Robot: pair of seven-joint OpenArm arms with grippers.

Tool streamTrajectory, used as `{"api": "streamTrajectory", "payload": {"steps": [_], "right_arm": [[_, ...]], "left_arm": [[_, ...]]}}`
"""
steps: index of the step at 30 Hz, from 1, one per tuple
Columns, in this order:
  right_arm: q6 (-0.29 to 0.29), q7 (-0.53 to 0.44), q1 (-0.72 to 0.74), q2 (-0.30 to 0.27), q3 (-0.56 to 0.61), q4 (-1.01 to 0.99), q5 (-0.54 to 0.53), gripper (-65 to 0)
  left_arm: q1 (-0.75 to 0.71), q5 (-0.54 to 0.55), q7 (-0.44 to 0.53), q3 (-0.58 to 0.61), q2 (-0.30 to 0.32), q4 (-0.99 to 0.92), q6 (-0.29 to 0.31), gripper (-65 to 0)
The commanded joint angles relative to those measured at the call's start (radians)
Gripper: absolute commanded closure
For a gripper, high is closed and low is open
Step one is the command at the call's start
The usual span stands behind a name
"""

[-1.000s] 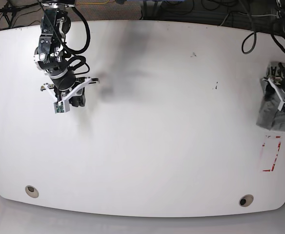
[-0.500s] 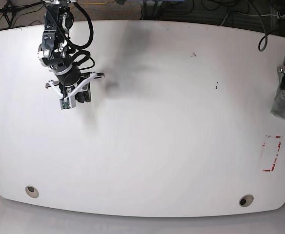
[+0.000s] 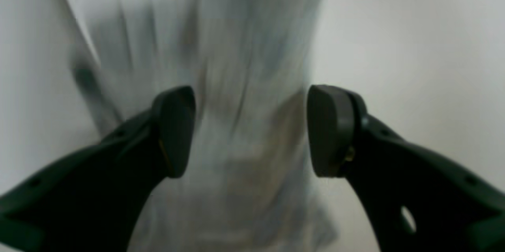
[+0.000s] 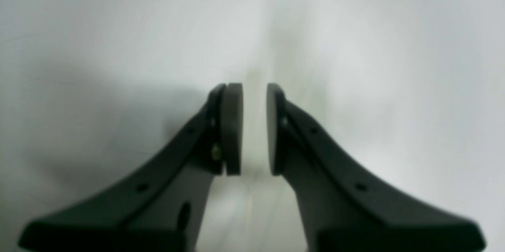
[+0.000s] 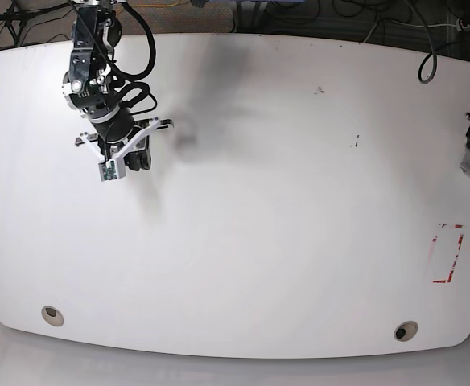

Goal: Fold the T-shirt properly
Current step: 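Carry the folded shirt with the left gripper to the table corner, then release the shirt and withdraw the left gripper toward the right gripper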

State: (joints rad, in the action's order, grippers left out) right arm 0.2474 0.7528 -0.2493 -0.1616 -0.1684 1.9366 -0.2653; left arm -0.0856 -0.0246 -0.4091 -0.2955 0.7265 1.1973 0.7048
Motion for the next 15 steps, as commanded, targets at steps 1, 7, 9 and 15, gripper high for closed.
{"api": "streamTrajectory", "payload": {"steps": [1,7,9,15], "right_arm": [[0.000,-0.025,0.008,-0.011,-0.003,0.024,-0.002,-10.1],[0.000,-0.066,0.006,-0.011,-0.003,0.022,-0.002,-10.1],[0.000,-0.085,0.006,-0.011,-0.003,0.017,-0.002,-10.1],[0.000,-0.128,0.006,-0.014,-0.003,0.014,-0.002,-10.1]], "left_arm": [[0.002,-0.007,-0.030,-0.012,0.021,0.042,-0.007,-40.7],[0.002,-0.007,-0.030,-0.063,-0.041,0.109,-0.007,-40.7],[0.002,-0.008,-0.029,-0.094,-0.077,0.137,-0.007,-40.7],[0.002,-0.015,-0.029,-0.136,-0.166,0.281,-0.007,-40.7]]}}
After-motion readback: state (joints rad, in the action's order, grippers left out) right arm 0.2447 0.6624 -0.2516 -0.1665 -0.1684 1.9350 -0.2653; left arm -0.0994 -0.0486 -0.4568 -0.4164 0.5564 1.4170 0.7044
